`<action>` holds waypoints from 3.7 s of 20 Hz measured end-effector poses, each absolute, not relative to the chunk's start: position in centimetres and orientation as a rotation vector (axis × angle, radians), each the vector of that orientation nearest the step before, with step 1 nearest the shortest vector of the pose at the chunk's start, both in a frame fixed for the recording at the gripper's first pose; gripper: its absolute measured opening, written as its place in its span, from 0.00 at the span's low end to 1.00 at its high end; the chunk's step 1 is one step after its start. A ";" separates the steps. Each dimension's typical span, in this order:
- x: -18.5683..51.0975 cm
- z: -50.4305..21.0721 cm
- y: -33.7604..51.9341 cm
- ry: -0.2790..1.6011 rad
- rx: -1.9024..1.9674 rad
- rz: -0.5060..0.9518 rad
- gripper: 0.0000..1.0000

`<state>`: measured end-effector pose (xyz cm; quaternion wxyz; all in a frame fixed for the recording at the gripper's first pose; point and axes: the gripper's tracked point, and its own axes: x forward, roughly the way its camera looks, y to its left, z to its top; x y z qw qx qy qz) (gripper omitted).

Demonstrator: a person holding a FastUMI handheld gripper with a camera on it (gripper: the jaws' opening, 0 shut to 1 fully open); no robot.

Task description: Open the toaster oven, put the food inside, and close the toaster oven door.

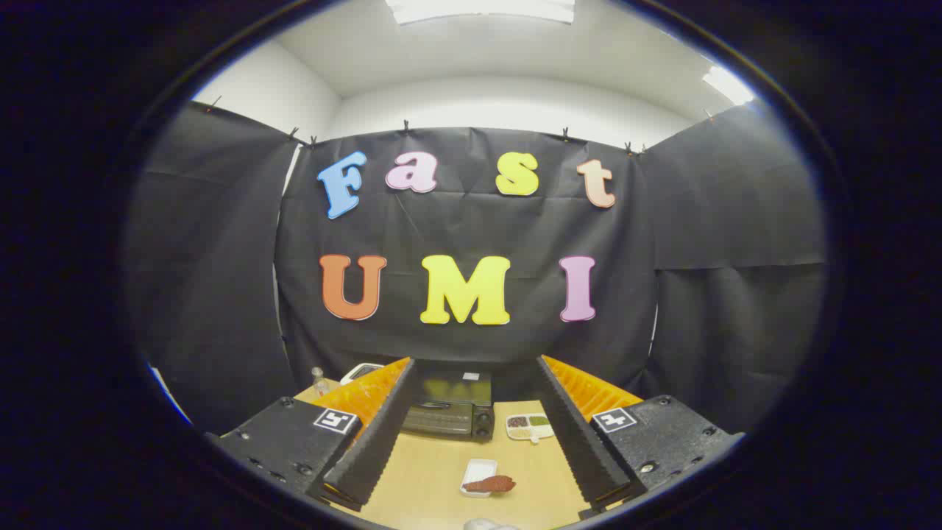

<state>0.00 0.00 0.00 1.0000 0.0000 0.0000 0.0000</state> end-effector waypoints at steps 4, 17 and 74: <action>0.1 0.2 0.2 -0.001 -0.003 -0.002 1.00; -0.3 0.1 0.2 0.009 0.000 -0.035 1.00; 23.5 -43.2 14.0 0.772 -0.035 0.113 1.00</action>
